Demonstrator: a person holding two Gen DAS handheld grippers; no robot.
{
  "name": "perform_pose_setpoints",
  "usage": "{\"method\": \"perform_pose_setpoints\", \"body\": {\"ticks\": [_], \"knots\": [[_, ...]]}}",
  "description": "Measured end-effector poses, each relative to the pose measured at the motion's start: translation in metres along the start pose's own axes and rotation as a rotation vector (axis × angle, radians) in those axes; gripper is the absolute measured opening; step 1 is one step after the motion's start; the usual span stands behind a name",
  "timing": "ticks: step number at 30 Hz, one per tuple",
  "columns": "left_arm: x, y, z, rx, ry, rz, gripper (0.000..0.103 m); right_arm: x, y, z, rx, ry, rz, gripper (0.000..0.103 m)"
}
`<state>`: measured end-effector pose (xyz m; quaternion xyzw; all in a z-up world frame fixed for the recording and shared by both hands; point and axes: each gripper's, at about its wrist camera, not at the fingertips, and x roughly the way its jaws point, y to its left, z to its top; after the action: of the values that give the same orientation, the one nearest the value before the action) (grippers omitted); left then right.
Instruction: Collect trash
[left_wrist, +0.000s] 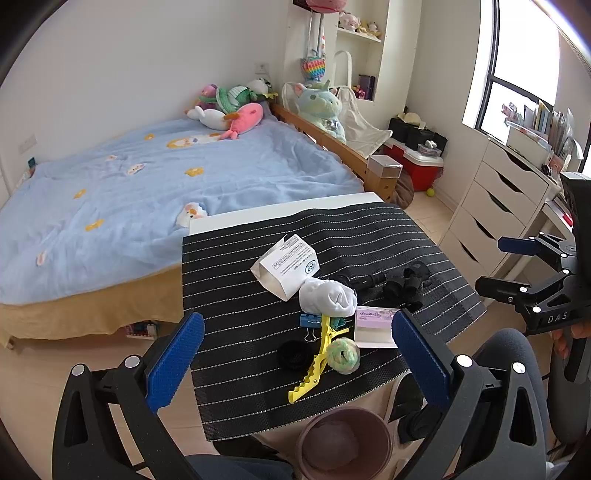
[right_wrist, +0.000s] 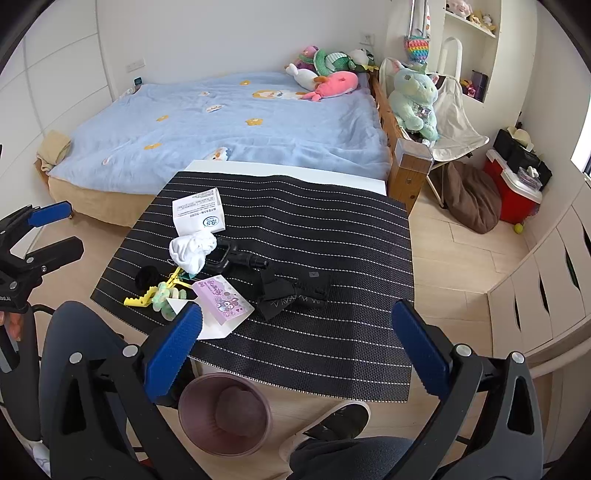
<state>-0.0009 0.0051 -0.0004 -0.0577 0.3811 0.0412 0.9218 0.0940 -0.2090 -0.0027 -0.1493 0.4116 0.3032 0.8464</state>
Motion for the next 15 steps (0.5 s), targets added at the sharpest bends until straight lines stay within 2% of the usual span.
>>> {"method": "perform_pose_setpoints", "body": {"ticks": [15], "knots": [[0.0029,-0.0001,-0.0004,-0.003,0.005,0.0,0.098,0.0006,0.0013,-0.0009,-0.005,0.003,0.005,0.1]]}}
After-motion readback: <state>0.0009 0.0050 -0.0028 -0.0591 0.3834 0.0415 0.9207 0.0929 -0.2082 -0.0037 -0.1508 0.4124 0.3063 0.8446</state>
